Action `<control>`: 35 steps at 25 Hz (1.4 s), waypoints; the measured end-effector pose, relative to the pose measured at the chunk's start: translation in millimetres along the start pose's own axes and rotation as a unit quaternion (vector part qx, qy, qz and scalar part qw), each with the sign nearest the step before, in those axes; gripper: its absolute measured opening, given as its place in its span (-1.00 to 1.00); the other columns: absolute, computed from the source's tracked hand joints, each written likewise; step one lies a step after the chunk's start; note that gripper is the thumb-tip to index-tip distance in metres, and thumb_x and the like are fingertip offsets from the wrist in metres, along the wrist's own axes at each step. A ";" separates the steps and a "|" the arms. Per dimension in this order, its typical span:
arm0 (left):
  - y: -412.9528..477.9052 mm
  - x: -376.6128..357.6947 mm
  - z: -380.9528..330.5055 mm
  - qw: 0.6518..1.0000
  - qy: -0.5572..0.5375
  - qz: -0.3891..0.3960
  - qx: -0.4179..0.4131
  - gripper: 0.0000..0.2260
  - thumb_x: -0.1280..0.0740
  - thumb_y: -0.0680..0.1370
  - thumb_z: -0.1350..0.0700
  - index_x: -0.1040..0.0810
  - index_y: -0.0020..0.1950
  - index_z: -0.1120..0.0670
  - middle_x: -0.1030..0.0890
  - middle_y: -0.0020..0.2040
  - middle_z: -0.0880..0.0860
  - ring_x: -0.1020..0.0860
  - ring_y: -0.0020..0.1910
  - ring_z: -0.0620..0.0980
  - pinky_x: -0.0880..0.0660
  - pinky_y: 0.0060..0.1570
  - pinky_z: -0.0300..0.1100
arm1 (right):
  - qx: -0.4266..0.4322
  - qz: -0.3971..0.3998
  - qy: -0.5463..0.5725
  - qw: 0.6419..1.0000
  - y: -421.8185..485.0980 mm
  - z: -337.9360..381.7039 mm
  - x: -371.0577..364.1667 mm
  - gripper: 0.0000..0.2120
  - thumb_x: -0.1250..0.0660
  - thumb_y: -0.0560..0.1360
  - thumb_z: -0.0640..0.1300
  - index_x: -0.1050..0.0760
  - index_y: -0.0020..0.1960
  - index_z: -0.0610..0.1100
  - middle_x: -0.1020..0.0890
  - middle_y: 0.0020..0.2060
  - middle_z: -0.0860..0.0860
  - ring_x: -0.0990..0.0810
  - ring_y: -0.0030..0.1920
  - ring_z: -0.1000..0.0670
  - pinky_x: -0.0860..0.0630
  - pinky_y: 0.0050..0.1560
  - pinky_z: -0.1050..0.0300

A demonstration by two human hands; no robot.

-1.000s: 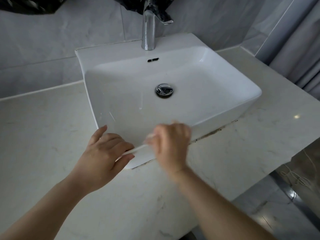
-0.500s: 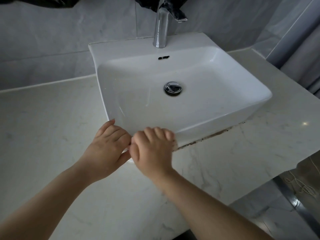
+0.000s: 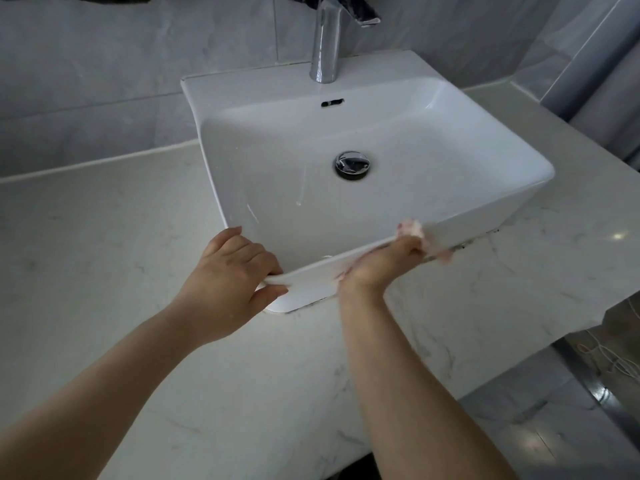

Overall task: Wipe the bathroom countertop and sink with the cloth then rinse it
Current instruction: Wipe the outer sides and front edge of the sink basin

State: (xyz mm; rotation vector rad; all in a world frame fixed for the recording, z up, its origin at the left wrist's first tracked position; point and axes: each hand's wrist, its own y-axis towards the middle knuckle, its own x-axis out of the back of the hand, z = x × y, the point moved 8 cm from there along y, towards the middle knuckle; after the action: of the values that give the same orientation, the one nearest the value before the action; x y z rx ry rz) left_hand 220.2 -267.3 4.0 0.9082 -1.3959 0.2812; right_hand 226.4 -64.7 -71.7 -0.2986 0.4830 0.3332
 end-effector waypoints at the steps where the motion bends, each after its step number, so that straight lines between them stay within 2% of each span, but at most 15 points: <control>1: 0.4 0.5 -0.9 1.000 -0.003 -0.003 0.001 -0.72 -0.16 0.46 -0.09 -0.57 -0.19 0.06 -0.54 -0.30 -0.05 -0.55 -0.22 0.07 -0.14 0.29 -0.08 | -0.097 0.012 0.018 0.995 -30.8 -26.0 -0.1 -0.80 -0.11 0.47 0.05 -0.34 -0.04 -0.06 -0.46 0.02 -0.08 -0.45 -0.06 -0.05 -0.43 0.14 -0.01; 3: -1.1 0.7 -1.4 1.000 -0.001 -0.007 0.007 -0.71 -0.16 0.46 -0.08 -0.58 -0.19 0.07 -0.55 -0.29 -0.03 -0.55 -0.20 0.07 -0.15 0.29 -0.07 | -0.227 0.050 0.011 0.972 -94.8 -59.1 -1.7 -0.52 -0.20 0.29 0.27 -0.30 0.04 -0.05 -0.40 -0.01 -0.08 -0.43 -0.01 -0.12 -0.40 0.16 -0.06; 4: -2.4 0.6 -1.5 1.000 0.000 -0.007 0.008 -0.70 -0.16 0.46 -0.07 -0.58 -0.18 0.08 -0.56 -0.29 -0.02 -0.55 -0.19 0.06 -0.14 0.30 -0.06 | -0.247 0.033 -0.010 0.968 -104.3 -64.9 2.5 -0.38 -0.21 0.23 0.31 -0.30 0.14 -0.06 -0.43 0.05 -0.09 -0.47 0.07 -0.14 -0.40 0.25 -0.10; 8: -5.4 -1.3 -2.6 1.000 -0.002 -0.013 0.010 -0.72 -0.15 0.49 -0.05 -0.56 -0.15 0.10 -0.53 -0.27 -0.01 -0.42 -0.13 -0.01 -0.12 0.34 -0.02 | -0.150 -0.026 0.040 0.988 -25.3 -60.6 22.7 -0.21 -0.17 0.20 0.40 -0.31 0.28 -0.05 -0.46 0.29 -0.05 -0.47 0.25 -0.04 -0.30 0.40 -0.14; 11: -6.0 -4.6 -2.7 1.000 -0.006 -0.010 -0.007 -0.71 -0.12 0.52 -0.05 -0.55 -0.11 0.10 -0.53 -0.23 0.01 -0.42 -0.10 0.02 -0.09 0.37 -0.02 | -0.188 0.000 0.011 0.982 -38.5 -73.6 18.6 -0.03 -0.20 0.16 0.61 -0.11 0.46 0.24 -0.27 0.45 0.18 -0.33 0.41 0.09 -0.21 0.45 -0.11; 13: -10.0 -3.6 0.8 0.999 -0.026 0.007 -0.030 -0.66 -0.05 0.59 -0.07 -0.55 -0.02 0.08 -0.57 -0.14 0.02 -0.42 0.00 0.01 -0.04 0.40 -0.07 | -0.307 0.035 -0.007 0.951 -96.7 -63.8 5.6 -0.26 -0.19 0.30 0.49 -0.26 0.36 0.14 -0.44 0.27 0.07 -0.47 0.28 0.04 -0.40 0.29 0.02; 14: -13.4 -2.2 4.3 0.999 -0.036 0.013 -0.038 -0.66 -0.01 0.61 -0.08 -0.52 0.04 0.05 -0.59 -0.08 0.02 -0.42 0.08 0.01 -0.04 0.41 -0.08 | -0.377 0.054 -0.007 0.925 -120.7 -59.9 0.9 -0.44 -0.15 0.38 0.41 -0.35 0.21 0.06 -0.54 0.05 -0.03 -0.60 0.01 0.00 -0.54 -0.01 0.12; 16: -19.5 2.5 13.5 0.998 -0.063 0.010 -0.023 -0.70 0.02 0.63 -0.07 -0.45 0.11 -0.01 -0.60 0.03 0.03 -0.40 0.24 0.02 -0.11 0.39 -0.05 | -0.477 0.096 -0.035 0.873 -137.1 -52.3 -1.5 -0.58 -0.01 0.46 0.34 -0.33 -0.14 0.00 -0.45 -0.35 -0.04 -0.49 -0.56 0.04 -0.44 -0.46 0.28; 17: -21.4 4.4 16.9 0.997 -0.081 0.002 -0.013 -0.71 0.01 0.63 -0.06 -0.45 0.12 -0.01 -0.60 0.06 0.03 -0.39 0.29 0.04 -0.17 0.38 -0.02 | -0.511 0.088 -0.039 0.854 -136.8 -42.1 -1.4 -0.58 0.06 0.48 0.32 -0.25 -0.23 -0.01 -0.38 -0.37 -0.03 -0.40 -0.65 0.03 -0.42 -0.47 0.26; 20: -22.8 7.2 17.4 0.993 -0.120 -0.011 -0.012 -0.65 -0.03 0.64 -0.01 -0.55 0.10 0.11 -0.61 0.07 0.08 -0.38 0.34 0.09 -0.28 0.35 -0.03 | -0.513 0.066 -0.069 0.853 -131.8 -25.5 -0.1 -0.57 0.15 0.53 0.23 -0.25 -0.27 -0.04 -0.34 -0.28 -0.08 -0.29 -0.41 0.00 -0.24 -0.25 0.15; 23: -22.6 7.0 16.3 0.987 -0.162 -0.004 0.006 -0.60 -0.02 0.64 -0.04 -0.58 0.10 0.14 -0.58 0.12 0.03 -0.29 0.39 0.00 -0.20 0.39 -0.27 | -0.512 0.077 -0.045 0.854 -144.2 -19.3 -2.9 -0.55 0.12 0.58 0.11 -0.22 -0.34 -0.13 -0.37 -0.54 -0.09 -0.25 -0.43 -0.01 -0.16 -0.29 0.16; 26: -29.5 7.5 22.7 0.954 -0.281 -0.012 0.098 -0.75 -0.11 0.58 -0.05 -0.57 0.08 -0.10 -0.54 0.14 -0.24 -0.23 0.42 -0.21 -0.15 0.34 -0.44 | -0.509 0.126 -0.056 0.849 -145.5 -4.2 -8.5 -0.68 0.10 0.58 -0.06 -0.18 -0.30 -0.13 -0.34 -0.72 -0.05 -0.25 -0.61 0.02 -0.25 -0.53 0.34; 29: -33.1 22.3 35.6 0.899 -0.368 -0.035 0.235 -0.77 -0.23 0.55 -0.05 -0.53 -0.06 -0.43 -0.52 0.04 -0.47 -0.40 0.19 -0.46 -0.25 0.16 -0.56 | -0.528 0.190 -0.111 0.821 -146.6 6.8 -13.1 -0.73 0.02 0.57 -0.17 -0.19 -0.31 -0.14 -0.39 -0.65 -0.07 -0.26 -0.66 0.05 -0.14 -0.52 0.36; 32: -24.0 52.4 42.6 0.877 -0.383 -0.107 0.271 -0.78 -0.25 0.52 0.00 -0.59 -0.16 -0.34 -0.58 -0.07 -0.42 -0.52 -0.05 -0.36 -0.40 0.02 -0.43 | -0.564 0.251 -0.115 0.778 -152.3 26.3 -22.0 -0.75 -0.01 0.48 -0.23 -0.18 -0.37 -0.10 -0.21 -0.40 0.02 -0.06 -0.38 0.08 -0.01 -0.28 0.17; 35: -6.1 68.6 33.1 0.862 -0.404 -0.132 0.277 -0.83 -0.30 0.52 0.02 -0.58 -0.16 -0.27 -0.60 -0.10 -0.37 -0.54 -0.08 -0.27 -0.46 0.01 -0.25 | -0.559 0.304 -0.119 0.762 -153.8 52.6 -31.5 -0.79 0.04 0.43 -0.27 -0.10 -0.33 -0.04 -0.10 -0.33 0.01 -0.02 -0.29 0.02 -0.02 -0.29 0.14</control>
State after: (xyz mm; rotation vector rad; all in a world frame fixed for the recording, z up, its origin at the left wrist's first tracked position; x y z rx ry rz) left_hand 214.4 -316.8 62.0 1.8249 -1.9647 0.0767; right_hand 279.5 -192.6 19.2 -1.2639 0.0486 1.2944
